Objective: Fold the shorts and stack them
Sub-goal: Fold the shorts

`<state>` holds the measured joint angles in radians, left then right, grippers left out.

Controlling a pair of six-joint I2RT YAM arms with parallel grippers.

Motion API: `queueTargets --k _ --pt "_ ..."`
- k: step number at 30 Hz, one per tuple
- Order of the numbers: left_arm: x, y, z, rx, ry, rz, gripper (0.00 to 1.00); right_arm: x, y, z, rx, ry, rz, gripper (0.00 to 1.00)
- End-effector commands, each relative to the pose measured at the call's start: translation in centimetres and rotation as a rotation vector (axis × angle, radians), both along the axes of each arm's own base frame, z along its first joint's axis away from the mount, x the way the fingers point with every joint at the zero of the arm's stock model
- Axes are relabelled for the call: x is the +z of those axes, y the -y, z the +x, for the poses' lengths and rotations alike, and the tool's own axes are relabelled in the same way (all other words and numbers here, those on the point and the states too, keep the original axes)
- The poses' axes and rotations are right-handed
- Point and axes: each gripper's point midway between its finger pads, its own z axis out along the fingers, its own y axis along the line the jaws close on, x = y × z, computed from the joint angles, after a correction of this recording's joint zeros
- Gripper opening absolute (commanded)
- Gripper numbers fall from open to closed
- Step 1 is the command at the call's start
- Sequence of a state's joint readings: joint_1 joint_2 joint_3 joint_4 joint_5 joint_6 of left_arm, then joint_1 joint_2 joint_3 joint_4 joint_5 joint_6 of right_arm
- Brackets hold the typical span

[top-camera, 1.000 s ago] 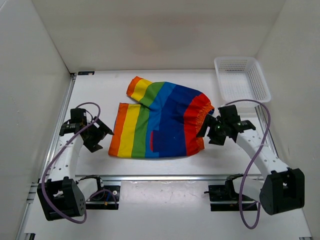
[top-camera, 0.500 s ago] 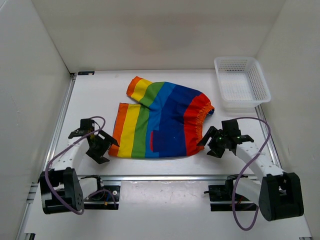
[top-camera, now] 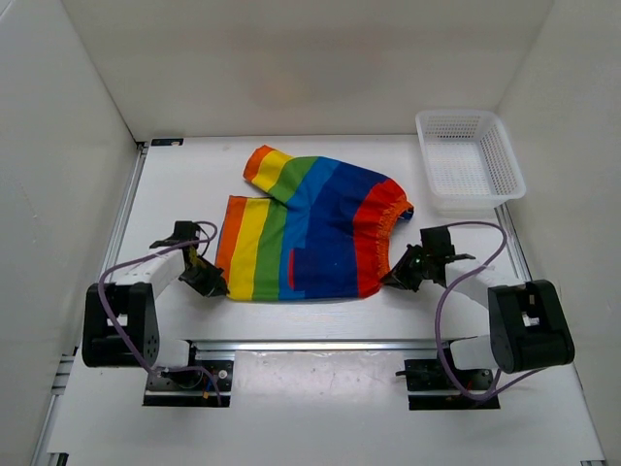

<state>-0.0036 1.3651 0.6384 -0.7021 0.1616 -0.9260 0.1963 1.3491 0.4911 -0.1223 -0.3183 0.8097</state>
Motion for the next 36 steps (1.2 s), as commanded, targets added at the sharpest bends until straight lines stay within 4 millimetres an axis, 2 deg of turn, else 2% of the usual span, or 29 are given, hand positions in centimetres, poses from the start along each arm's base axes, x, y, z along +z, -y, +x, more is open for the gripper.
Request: queueTargets --k 1,4,5,6,7,8,9,10,11,13,14,15,16,17,18,20,21,23,24,25,26,27,28,29,30,31,34,35,36 --pt "2.3 -0.6 4.1 -0.017 0.131 0.049 0.10 3.0 -0.1 3.9 0.014 0.112 -0.026 0.00" --pt "4.5 -0.7 6.0 -0.025 0.206 0.061 0.10 5.7 0.5 5.4 0.047 0.171 -0.083 0.00" --pt "7.0 -0.7 7.5 -0.032 0.281 0.064 0.10 6.6 0.8 6.2 0.046 0.196 -0.112 0.00" --pt "8.4 -1.0 8.2 -0.038 0.316 0.083 0.10 9.7 0.6 8.0 0.048 0.275 -0.116 0.00" --pt "9.9 -1.3 8.7 -0.039 0.344 0.102 0.10 11.4 0.8 8.8 0.065 0.325 -0.134 0.00" --pt "13.6 -1.6 10.6 -0.045 0.434 0.124 0.10 12.5 0.8 9.0 0.076 0.335 -0.141 0.00" --pt "15.4 -2.2 10.7 -0.043 0.452 0.155 0.10 14.3 0.7 9.5 0.082 0.371 -0.142 0.00" --pt "17.3 -2.4 11.2 -0.044 0.485 0.175 0.10 17.9 0.5 10.9 0.083 0.450 -0.138 0.00" --pt "21.9 -2.7 12.7 -0.050 0.588 0.196 0.10 19.3 0.5 10.9 0.089 0.458 -0.143 0.00" --pt "26.4 -3.2 13.3 -0.038 0.672 0.227 0.10 23.0 0.4 11.6 0.093 0.534 -0.142 0.00" --pt "28.2 -3.5 12.9 -0.040 0.690 0.237 0.10 26.4 0.3 12.2 0.084 0.604 -0.132 0.00" --pt "32.9 -3.7 13.2 -0.029 0.797 0.253 0.10 28.2 0.2 11.9 0.096 0.640 -0.127 0.00" --pt "34.9 -3.7 13.1 -0.024 0.840 0.254 0.10 30.0 0.1 11.6 0.107 0.683 -0.118 0.00" --pt "36.9 -4.0 12.4 -0.010 0.879 0.259 0.10 31.0 0.1 11.4 0.106 0.693 -0.116 0.00" --pt "40.9 -4.0 11.5 0.003 0.985 0.262 0.10 34.3 0.1 10.6 0.117 0.771 -0.105 0.00" --pt "44.3 -4.2 10.0 0.021 1.070 0.271 0.10 36.8 -0.3 9.2 0.152 0.824 -0.079 0.00" --pt "46.8 -4.5 8.7 0.032 1.135 0.285 0.10 39.5 -0.2 7.6 0.168 0.888 -0.072 0.00" --pt "49.8 -4.8 6.3 0.045 1.224 0.301 0.10 42.2 -0.3 5.6 0.192 0.966 -0.051 0.00" --pt "51.1 -5.0 5.3 0.060 1.264 0.309 0.10 43.7 -0.1 3.7 0.201 1.008 -0.038 0.00" --pt "53.2 -5.0 3.3 0.058 1.323 0.322 0.10 44.8 0.0 2.6 0.212 1.040 -0.039 0.00" --pt "54.2 -5.2 2.4 0.059 1.348 0.342 0.10 46.8 0.3 1.3 0.218 1.100 -0.050 0.00" --pt "55.2 -5.4 1.2 0.076 1.379 0.354 0.10 47.3 0.2 -0.4 0.232 1.108 -0.041 0.00" --pt "57.2 -5.6 -0.5 0.090 1.436 0.378 0.10 47.9 0.2 -1.4 0.247 1.130 -0.044 0.00" --pt "57.8 -6.2 -1.9 0.121 1.450 0.400 0.10 48.4 0.5 -2.1 0.235 1.148 -0.050 0.00" --pt "58.5 -6.4 -2.8 0.128 1.472 0.423 0.10 49.2 0.6 -3.7 0.242 1.184 -0.040 0.00" --pt "60.2 -6.7 -4.8 0.144 1.529 0.449 0.10 49.3 0.8 -4.5 0.241 1.193 -0.039 0.00" --pt "61.8 -7.4 -7.5 0.193 1.588 0.488 0.10 49.9 1.3 -6.8 0.232 1.220 -0.029 0.00" --pt "62.1 -7.4 -8.2 0.197 1.606 0.488 0.10 49.7 1.5 -7.0 0.224 1.208 -0.036 0.00" --pt "62.1 -7.5 -8.2 0.202 1.605 0.487 0.10 49.9 1.8 -7.3 0.209 1.221 -0.044 0.00"
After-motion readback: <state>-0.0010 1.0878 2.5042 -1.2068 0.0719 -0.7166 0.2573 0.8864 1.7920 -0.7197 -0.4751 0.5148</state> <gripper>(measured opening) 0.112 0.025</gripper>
